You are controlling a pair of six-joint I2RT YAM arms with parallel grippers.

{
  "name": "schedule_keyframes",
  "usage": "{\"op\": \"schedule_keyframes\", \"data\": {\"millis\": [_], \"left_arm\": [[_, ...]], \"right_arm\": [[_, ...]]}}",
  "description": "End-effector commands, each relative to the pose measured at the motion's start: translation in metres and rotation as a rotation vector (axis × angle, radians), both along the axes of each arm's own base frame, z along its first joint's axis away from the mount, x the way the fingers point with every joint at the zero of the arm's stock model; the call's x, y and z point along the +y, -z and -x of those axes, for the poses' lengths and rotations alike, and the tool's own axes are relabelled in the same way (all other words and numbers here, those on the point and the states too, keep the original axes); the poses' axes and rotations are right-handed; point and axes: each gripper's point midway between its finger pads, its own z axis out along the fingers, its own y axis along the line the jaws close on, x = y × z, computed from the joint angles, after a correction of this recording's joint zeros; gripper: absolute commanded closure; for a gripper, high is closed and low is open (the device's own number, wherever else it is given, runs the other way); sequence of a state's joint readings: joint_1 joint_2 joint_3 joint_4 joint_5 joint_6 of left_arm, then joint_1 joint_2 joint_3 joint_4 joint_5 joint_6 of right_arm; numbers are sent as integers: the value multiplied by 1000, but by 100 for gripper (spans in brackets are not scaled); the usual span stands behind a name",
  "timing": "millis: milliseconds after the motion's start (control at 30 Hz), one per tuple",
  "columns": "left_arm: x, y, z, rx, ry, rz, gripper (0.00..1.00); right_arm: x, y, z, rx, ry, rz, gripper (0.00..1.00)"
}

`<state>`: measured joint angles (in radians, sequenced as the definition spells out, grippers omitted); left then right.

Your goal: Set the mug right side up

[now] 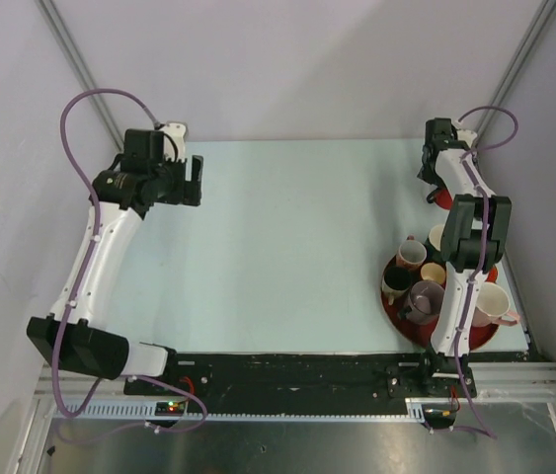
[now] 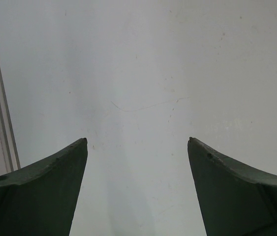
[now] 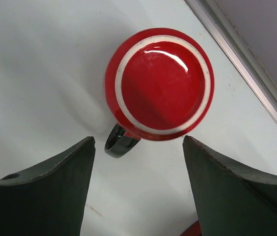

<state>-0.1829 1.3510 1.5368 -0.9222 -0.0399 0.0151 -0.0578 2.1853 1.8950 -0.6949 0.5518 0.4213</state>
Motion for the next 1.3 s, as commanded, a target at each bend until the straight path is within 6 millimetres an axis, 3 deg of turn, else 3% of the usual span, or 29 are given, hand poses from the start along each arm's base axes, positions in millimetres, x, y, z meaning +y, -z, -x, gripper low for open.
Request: {"op": "schedule_keyframes", "data": {"millis": [0,167,300,500,600,700,867,1033,1133,1200,1267], "left_arm": [[1,-21,-13,-56,-27,56,14],[-3,-24,-18,-56,-5,85,14],[-2,-24,-20,-56,-3,93,14],[-4,-24,-24,-50,-1,110,14],[-6,-26,-24,-54,8,118,14],[-10,-29,-22,-60,34,130,14],[-28,-31,-13,-61,174,160,19],[-50,-31,6,-82,372,135,22],[-67,-34,28,-139,545,54,18],[-75,-34,44,-196,673,-47,6],[-82,-39,66,-285,818,-128,2]], "right_arm": [[-9,9,-5,60,-7,31,24],[-20,27,2,96,58,-4,39],[-32,27,4,87,72,-12,50],[-40,22,1,72,44,-32,95],[-42,12,-1,62,9,-18,99],[-35,-12,-8,17,-80,-13,100],[8,-78,-22,-124,-304,6,100],[63,-150,-18,-251,-478,11,100],[118,-185,-4,-332,-620,-79,100],[154,-206,12,-380,-709,-172,100],[191,-226,32,-415,-807,-254,100]]}}
